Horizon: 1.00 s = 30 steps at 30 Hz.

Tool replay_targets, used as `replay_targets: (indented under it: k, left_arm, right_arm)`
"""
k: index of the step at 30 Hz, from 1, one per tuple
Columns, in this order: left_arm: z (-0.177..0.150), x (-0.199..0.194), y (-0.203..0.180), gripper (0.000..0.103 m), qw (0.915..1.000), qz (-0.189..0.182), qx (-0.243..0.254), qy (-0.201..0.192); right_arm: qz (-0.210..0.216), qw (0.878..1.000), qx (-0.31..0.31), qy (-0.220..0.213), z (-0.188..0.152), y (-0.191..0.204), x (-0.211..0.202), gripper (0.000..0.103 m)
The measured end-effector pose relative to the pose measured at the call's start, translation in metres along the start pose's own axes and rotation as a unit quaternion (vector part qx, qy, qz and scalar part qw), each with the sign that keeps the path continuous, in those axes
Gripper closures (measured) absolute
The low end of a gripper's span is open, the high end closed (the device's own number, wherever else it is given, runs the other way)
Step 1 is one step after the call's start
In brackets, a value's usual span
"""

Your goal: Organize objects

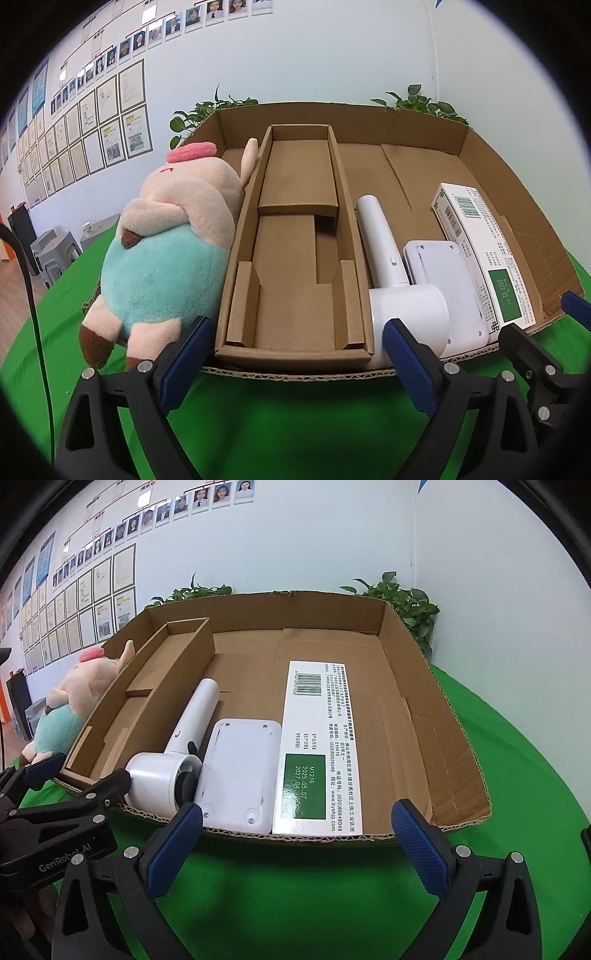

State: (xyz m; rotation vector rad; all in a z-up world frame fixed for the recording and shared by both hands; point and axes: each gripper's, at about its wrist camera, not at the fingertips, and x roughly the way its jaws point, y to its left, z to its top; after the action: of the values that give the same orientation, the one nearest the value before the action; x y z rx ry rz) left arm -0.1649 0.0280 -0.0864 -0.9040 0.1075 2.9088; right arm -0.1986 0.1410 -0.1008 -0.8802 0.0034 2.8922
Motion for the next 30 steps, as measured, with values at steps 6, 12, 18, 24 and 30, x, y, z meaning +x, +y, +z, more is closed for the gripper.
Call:
replay_targets:
  k: [6,12,18,24,30]
  left_arm:
    - [-0.0002,0.0034,-0.0003,0.001,1.0000,-0.001,0.004,0.009]
    - [-0.0004,0.0036,0.0002,0.001,1.0000,-0.001,0.004,0.009]
    - [-0.0005,0.0036,0.0002,0.001,1.0000,-0.001,0.004,0.009]
    - [-0.0005,0.0034,0.0004,0.001,1.0000,-0.001,0.004,0.009]
    - [-0.0005,0.0033,0.0004,0.001,1.0000,-0.001,0.004,0.009]
  right_arm:
    - [0.005,1.000,0.002,0.003,0.0007,-0.0004,0.0033,0.000]
    - [0.005,1.000,0.002,0.003,0.0013,0.0008,0.0051,0.000]
    - [0.005,1.000,0.002,0.003,0.0012,0.0009,0.0051,0.000]
    - [0.004,1.000,0.002,0.003,0.0012,0.0010,0.0050,0.000]
    - [0.005,1.000,0.002,0.003,0.0013,0.0010,0.0054,0.000]
